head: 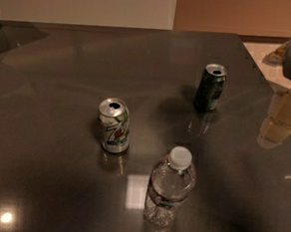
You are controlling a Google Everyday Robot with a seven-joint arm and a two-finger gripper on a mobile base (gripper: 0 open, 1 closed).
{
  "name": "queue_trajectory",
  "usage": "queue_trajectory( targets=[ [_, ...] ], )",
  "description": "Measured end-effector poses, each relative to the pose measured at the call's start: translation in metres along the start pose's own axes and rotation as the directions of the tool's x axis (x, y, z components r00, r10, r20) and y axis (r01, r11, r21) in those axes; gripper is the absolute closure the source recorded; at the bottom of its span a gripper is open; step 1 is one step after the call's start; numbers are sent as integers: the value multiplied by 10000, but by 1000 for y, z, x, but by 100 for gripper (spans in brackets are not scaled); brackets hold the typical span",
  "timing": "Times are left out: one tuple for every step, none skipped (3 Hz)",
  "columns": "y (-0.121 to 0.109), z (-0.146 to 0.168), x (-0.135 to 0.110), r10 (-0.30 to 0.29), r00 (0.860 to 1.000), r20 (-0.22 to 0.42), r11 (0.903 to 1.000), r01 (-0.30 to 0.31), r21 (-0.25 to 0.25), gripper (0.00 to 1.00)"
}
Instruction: Pick water bottle
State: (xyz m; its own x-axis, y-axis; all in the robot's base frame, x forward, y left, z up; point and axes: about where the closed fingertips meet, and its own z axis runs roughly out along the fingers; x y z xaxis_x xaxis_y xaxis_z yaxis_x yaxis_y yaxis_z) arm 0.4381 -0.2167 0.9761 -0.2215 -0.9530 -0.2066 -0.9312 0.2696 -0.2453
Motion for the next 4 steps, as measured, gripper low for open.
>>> queue_trajectory(
  targets=[
    [0,0,0,0,10000,0,10000,0,0,0],
    [6,-1,-4,-197,9995,230,9998,197,-14,0],
    [25,4,-15,-681,9939,869,9970,710,-301,0],
    [54,16,-35,-1229,9786,1649,9878,1366,-744,0]
  ],
)
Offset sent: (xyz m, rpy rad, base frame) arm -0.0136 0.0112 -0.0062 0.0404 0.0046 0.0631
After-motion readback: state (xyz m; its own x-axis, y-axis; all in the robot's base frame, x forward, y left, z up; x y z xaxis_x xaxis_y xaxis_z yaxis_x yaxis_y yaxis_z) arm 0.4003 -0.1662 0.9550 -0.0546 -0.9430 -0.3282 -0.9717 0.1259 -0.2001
